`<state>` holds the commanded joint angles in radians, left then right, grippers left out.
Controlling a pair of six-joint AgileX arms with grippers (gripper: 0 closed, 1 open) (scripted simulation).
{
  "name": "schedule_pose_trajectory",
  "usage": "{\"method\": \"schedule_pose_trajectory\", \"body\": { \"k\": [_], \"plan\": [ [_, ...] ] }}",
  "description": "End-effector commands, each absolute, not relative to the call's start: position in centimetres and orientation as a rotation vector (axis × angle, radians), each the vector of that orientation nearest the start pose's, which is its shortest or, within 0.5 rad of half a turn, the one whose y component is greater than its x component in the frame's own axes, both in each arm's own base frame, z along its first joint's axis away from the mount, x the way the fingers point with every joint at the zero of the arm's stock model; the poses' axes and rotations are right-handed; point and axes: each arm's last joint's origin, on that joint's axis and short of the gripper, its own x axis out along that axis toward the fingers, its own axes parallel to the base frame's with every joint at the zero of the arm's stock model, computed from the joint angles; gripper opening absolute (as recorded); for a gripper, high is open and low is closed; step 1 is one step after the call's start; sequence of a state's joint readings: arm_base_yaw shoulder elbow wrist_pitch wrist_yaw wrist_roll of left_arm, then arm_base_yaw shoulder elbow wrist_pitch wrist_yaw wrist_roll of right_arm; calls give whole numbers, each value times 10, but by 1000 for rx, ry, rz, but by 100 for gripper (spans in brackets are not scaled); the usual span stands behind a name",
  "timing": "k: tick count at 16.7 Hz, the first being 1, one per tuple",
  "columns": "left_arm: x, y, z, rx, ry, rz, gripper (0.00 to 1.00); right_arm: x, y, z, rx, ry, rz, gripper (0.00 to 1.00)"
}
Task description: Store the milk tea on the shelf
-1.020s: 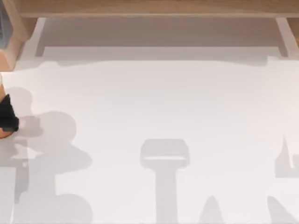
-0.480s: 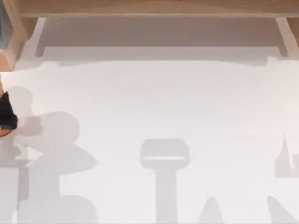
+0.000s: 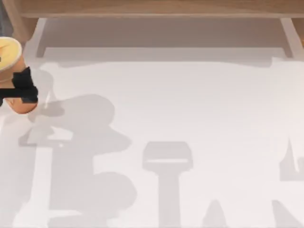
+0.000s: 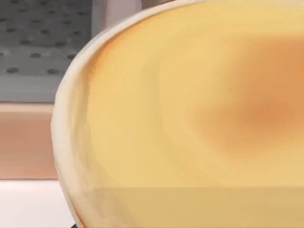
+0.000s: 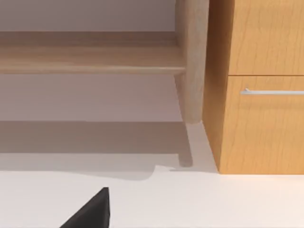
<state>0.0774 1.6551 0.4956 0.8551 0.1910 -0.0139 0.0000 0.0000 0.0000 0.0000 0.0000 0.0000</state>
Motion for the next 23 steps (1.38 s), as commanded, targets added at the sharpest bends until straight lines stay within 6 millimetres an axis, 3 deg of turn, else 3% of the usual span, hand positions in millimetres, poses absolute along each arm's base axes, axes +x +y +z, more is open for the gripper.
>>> {"method": "schedule_pose_trajectory", "body": {
  "k": [3, 6, 9, 13, 17, 23],
  "plan": [
    [324, -20, 142, -103, 366, -152, 0, 106, -1, 160, 0, 0, 0, 100],
    [353, -70, 167, -113, 391, -201, 0, 106, -1, 160, 0, 0, 0, 100],
    [374, -124, 208, -111, 366, -234, 0, 106, -1, 160, 0, 0, 0, 100],
    [388, -186, 268, -99, 315, -229, 0, 106, -1, 160, 0, 0, 0, 100],
    [403, -221, 299, -63, 302, -149, 0, 106, -1, 160, 0, 0, 0, 100],
    [424, -237, 314, -8, 302, -30, 0, 106, -1, 160, 0, 0, 0, 100]
  ]
}}
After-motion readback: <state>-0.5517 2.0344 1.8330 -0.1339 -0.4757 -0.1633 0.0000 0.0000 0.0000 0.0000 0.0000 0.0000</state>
